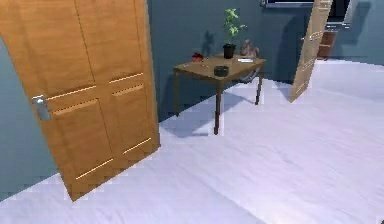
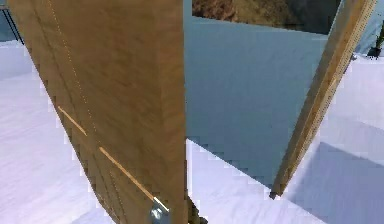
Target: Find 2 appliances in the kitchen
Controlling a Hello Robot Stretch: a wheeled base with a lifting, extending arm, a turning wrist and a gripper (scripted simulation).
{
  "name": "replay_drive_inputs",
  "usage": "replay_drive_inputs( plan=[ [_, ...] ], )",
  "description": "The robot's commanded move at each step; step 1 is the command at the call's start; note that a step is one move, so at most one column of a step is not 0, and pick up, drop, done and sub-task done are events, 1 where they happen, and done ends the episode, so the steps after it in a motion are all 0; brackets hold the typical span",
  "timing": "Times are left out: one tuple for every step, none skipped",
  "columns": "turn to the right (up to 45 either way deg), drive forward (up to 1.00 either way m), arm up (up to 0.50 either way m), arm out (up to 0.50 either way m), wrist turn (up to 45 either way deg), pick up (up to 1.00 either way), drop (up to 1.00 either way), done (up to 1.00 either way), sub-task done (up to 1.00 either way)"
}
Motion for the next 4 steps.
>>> replay_drive_inputs(
  plan=[
    [0.0,0.20,0.00,0.00,0.0,0.00,0.00,0.00,0.00],
    [36.0,0.00,0.00,0.00,0.0,0.00,0.00,0.00,0.00],
    [0.0,1.00,0.00,0.00,0.0,0.00,0.00,0.00,0.00],
    [0.0,1.00,0.00,0.00,0.0,0.00,0.00,0.00,0.00]
  ],
)
